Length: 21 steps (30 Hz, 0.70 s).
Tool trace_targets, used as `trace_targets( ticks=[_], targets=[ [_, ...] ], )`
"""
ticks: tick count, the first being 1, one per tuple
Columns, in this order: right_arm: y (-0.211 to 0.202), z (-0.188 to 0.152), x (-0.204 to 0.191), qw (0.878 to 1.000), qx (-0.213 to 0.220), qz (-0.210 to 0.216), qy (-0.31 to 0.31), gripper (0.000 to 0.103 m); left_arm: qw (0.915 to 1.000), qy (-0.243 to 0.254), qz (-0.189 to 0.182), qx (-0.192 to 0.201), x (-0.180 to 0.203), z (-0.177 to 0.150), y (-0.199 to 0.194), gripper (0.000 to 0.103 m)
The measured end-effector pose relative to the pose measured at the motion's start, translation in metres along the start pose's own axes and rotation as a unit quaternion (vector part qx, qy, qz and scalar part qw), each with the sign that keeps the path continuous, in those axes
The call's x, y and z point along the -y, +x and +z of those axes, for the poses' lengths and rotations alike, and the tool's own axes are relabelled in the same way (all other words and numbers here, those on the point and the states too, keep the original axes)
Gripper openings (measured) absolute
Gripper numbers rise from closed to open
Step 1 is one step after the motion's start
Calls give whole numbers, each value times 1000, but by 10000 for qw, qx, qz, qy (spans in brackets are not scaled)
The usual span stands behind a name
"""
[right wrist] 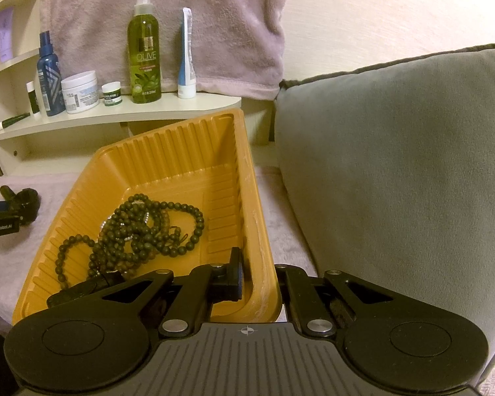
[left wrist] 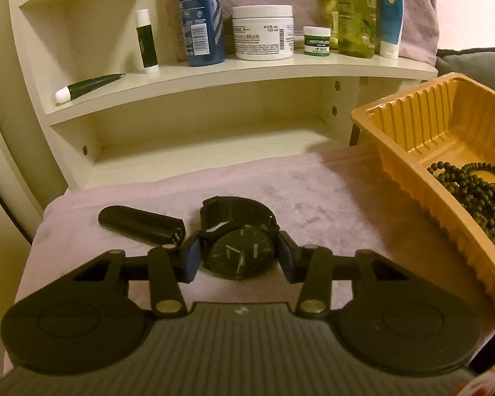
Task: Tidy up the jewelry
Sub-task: 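Grasp the large black square watch by its face with the left tool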
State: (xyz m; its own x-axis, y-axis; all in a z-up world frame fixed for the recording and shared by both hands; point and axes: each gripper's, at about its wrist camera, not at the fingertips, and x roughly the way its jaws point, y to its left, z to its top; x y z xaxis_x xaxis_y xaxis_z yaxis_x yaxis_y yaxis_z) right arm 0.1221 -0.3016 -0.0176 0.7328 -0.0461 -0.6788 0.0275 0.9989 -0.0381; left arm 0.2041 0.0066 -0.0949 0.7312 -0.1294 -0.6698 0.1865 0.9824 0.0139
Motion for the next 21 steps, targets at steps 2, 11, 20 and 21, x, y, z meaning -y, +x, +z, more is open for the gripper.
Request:
trace_targets(
  ticks=[2, 11, 20, 21],
  targets=[
    [0, 0, 0, 10000, 1, 1, -4, 6, 10000, -56, 9, -6, -1, 1, -1, 43],
    [0, 0, 0, 10000, -3, 0, -2, 6, 9999, -106, -2, -65, -2, 1, -16, 43],
    [-1, 0, 0, 10000, 21, 29, -7, 6, 9998, -203, -51, -53, 3, 6, -34, 43],
    [-1, 0, 0, 10000, 24, 33, -6, 6, 9998, -201, -51, -46, 4, 7, -35, 43]
  ],
)
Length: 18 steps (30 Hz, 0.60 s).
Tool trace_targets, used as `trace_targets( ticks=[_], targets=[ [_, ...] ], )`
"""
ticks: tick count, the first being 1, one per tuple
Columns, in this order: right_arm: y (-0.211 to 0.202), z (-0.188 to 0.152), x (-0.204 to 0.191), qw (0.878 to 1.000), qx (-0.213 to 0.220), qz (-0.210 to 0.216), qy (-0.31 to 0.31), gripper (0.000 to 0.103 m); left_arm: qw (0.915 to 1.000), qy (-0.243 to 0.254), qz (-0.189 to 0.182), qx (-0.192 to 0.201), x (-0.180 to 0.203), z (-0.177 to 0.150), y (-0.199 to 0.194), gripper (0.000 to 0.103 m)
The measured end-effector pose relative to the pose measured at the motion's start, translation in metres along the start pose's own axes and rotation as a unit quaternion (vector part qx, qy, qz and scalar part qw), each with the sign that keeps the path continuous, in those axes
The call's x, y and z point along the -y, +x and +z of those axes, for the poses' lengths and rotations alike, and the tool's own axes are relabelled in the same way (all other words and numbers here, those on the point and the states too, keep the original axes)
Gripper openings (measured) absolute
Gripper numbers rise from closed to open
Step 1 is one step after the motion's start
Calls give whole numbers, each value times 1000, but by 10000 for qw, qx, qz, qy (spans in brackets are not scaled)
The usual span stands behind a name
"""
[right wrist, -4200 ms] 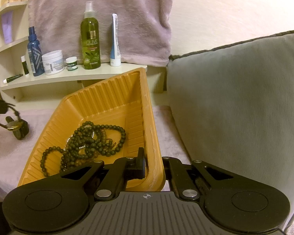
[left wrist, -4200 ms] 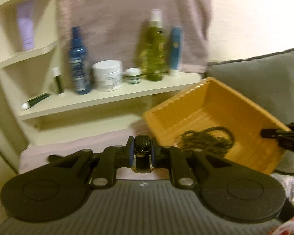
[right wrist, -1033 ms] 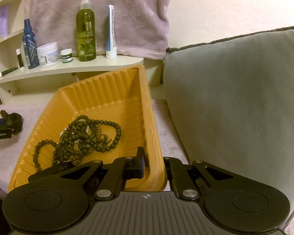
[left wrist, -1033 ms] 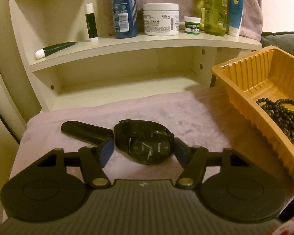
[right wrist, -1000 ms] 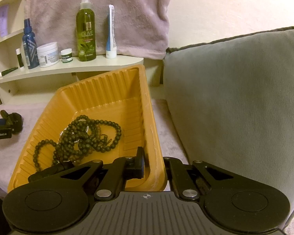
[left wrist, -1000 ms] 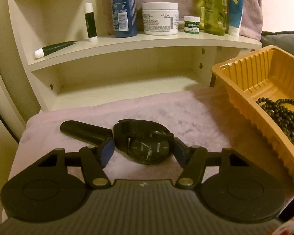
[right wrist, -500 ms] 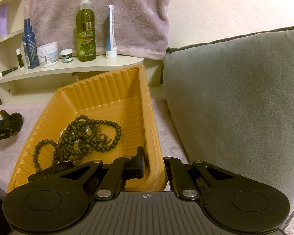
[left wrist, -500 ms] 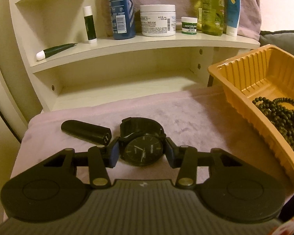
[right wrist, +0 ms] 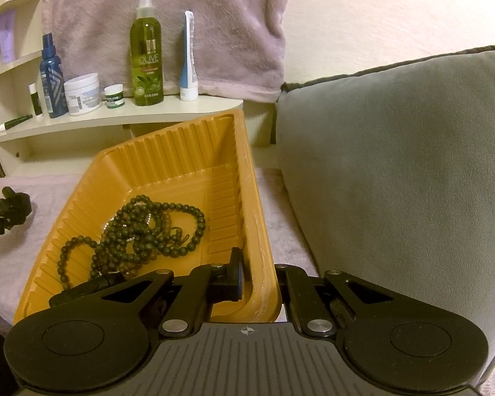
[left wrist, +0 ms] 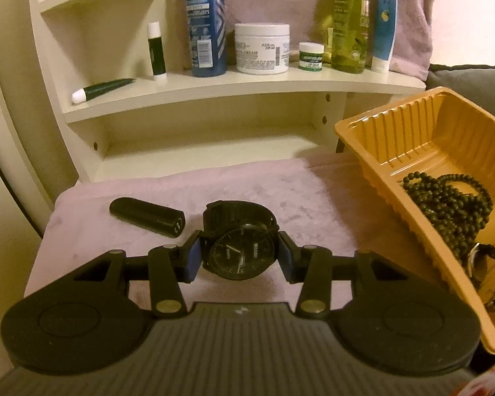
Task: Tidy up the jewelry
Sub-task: 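Grasp the large black square watch by its face with the left tool, then carry the black square watch into the orange tray and open the left tool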
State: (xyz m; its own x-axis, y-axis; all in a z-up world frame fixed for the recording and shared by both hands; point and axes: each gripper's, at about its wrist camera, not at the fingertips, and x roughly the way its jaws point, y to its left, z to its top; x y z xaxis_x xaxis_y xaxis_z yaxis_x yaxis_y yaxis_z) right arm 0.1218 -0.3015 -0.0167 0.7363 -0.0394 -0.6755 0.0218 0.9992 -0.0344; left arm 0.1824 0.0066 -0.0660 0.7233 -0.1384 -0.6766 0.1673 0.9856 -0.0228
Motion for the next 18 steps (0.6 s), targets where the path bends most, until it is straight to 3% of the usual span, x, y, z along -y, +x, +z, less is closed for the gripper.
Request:
trace_targets(
  ticks=[18],
  targets=[
    [-7, 0, 2, 9999, 81, 88, 46, 6, 9983, 123, -503, 255, 34, 28, -31, 43]
  ],
)
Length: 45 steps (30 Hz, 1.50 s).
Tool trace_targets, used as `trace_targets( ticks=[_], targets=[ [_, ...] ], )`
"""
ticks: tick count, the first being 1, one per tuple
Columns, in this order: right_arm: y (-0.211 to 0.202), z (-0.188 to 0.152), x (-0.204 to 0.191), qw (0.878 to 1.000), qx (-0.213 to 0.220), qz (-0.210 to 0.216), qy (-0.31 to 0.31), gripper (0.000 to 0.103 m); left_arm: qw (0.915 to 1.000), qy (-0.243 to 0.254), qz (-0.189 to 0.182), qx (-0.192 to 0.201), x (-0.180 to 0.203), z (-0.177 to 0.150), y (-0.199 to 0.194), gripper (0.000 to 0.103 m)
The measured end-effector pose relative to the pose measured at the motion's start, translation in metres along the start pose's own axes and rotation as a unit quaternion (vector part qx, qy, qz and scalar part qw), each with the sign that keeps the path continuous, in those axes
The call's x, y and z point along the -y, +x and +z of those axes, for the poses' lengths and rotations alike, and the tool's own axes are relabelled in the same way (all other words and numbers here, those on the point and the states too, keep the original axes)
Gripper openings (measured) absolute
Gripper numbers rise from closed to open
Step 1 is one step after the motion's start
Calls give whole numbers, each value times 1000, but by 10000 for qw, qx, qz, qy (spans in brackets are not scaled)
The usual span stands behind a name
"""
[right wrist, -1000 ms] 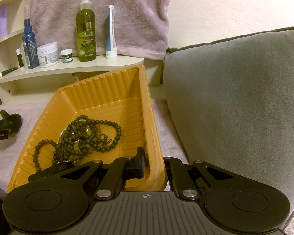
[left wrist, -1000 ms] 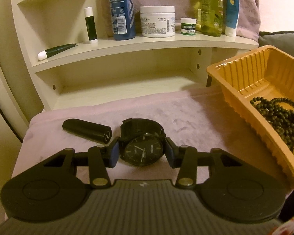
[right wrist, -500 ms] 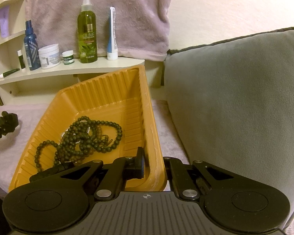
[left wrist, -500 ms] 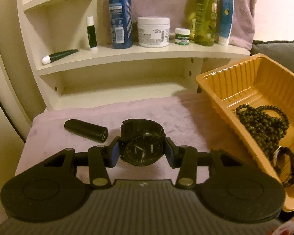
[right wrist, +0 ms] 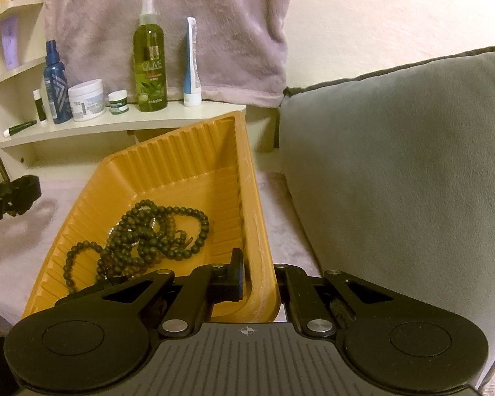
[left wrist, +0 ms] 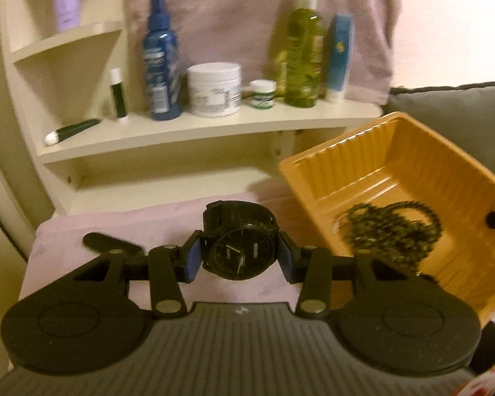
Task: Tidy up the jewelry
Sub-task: 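Carry the black square watch into the orange tray and open the left tool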
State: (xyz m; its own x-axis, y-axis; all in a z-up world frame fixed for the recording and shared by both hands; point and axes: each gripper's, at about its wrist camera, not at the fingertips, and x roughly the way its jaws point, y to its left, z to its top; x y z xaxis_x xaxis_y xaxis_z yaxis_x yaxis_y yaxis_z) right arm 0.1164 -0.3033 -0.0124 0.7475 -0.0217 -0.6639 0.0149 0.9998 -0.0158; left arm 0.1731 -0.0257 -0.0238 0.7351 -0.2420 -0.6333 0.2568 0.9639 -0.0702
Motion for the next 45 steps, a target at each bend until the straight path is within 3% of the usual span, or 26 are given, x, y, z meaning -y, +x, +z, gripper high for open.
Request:
trace_targets(
  ticks=[12, 26, 33, 45],
  targets=[
    [0, 1, 2, 10000, 19, 61, 64, 6, 9952, 339, -918, -9, 65, 12, -3, 43],
    [2, 1, 5, 9999, 3, 110, 125, 6, 9856, 546, -1578, -274, 111, 9, 7, 43],
    [2, 2, 5, 9998, -5, 113, 134, 6, 9829, 633, -1693, -338, 120, 9, 9, 33],
    [2, 2, 5, 9999, -15, 114, 128, 6, 9845, 621, -1614, -285, 114, 12, 7, 33]
  ],
)
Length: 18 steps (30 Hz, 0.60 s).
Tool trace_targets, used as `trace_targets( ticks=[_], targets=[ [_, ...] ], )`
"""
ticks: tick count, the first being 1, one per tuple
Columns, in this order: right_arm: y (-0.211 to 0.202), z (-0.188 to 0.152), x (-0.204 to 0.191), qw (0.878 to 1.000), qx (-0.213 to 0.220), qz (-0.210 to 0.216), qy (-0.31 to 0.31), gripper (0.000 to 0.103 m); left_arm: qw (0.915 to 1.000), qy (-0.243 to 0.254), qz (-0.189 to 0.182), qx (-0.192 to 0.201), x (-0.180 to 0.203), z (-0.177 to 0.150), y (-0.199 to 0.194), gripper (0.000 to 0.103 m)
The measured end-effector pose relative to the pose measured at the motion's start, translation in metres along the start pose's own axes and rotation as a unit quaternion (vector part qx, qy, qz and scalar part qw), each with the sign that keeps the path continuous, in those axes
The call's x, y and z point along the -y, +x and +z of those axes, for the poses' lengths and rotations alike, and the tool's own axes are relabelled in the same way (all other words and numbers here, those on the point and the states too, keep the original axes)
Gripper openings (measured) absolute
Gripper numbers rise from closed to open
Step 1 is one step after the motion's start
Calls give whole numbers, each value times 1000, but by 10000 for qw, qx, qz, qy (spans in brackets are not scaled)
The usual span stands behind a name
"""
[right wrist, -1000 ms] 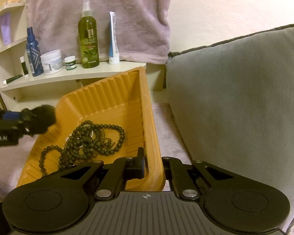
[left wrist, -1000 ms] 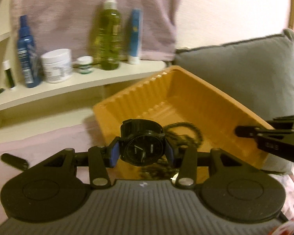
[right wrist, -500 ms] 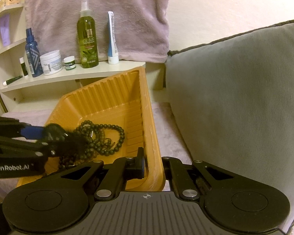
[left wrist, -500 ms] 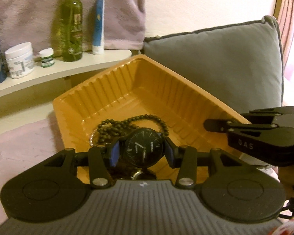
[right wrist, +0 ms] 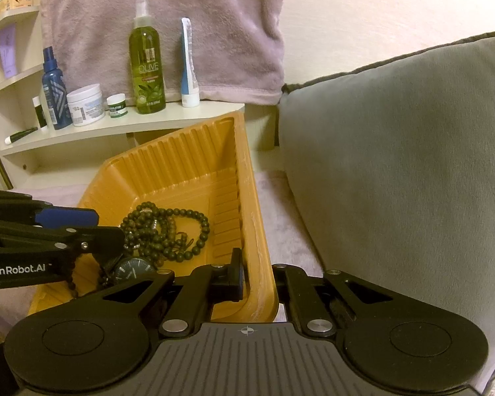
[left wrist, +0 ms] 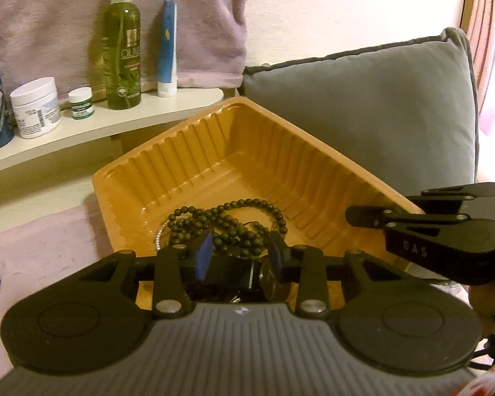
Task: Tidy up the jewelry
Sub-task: 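Carry the black square watch into the orange tray and open the left tool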
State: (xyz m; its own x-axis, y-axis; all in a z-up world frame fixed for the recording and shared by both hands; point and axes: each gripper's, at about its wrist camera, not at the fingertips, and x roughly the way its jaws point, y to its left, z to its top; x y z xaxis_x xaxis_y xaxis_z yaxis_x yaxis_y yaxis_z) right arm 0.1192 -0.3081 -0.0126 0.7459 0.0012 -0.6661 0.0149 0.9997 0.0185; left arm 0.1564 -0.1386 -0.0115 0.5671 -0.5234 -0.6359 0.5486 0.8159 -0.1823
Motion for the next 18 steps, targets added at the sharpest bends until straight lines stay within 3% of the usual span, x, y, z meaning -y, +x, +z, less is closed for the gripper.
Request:
trace_targets(
  ticks=[8, 18],
  targets=[
    [0, 0, 1, 10000, -7, 3, -20, 6, 9988, -274, 377, 163, -26, -6, -15, 33],
    [2, -1, 2, 10000, -35, -14, -80, 6, 9864, -728, 1465, 134, -100, -38, -39, 33]
  ],
)
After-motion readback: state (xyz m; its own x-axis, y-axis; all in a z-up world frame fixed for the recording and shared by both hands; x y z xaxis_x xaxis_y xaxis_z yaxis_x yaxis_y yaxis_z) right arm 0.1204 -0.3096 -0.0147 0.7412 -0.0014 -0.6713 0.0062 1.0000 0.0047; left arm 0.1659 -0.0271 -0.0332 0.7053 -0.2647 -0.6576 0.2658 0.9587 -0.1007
